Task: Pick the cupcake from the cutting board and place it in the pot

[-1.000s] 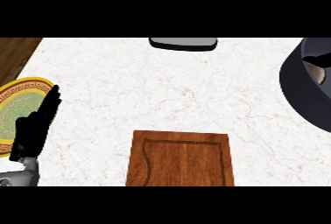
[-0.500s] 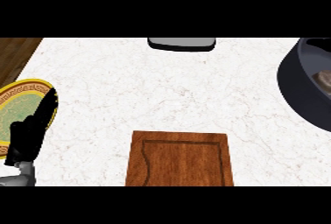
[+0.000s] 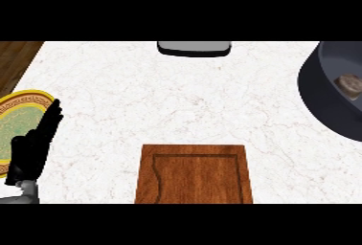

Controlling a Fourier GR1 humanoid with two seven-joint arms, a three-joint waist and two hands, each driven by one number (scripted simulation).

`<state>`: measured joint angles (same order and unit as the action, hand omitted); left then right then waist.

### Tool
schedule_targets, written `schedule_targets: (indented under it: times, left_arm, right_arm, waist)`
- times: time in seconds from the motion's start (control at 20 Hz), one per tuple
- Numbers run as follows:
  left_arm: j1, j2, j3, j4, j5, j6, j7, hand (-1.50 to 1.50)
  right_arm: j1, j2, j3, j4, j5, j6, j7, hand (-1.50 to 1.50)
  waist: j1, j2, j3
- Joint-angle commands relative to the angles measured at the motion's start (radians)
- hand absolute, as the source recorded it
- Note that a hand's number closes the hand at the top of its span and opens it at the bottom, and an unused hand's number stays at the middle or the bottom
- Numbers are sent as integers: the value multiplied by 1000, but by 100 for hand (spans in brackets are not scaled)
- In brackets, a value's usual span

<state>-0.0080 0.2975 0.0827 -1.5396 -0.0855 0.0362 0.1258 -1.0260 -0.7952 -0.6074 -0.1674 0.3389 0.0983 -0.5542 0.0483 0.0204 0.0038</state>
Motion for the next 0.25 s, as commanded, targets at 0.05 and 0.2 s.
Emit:
schedule_targets:
  times: [0.05,0.2]
  left_arm:
    - [-10,8,20,-3,-5,9,35,0]
    - [45,-7,6,-39,-6,-3,-5,0]
  right_arm:
    - [82,-82,-39,8,-52,164,-47,-150]
    - [129,-108,-58,3,-77,185,-59,-150]
  waist:
    - [-18,-5,0]
    - [-14,-7,0]
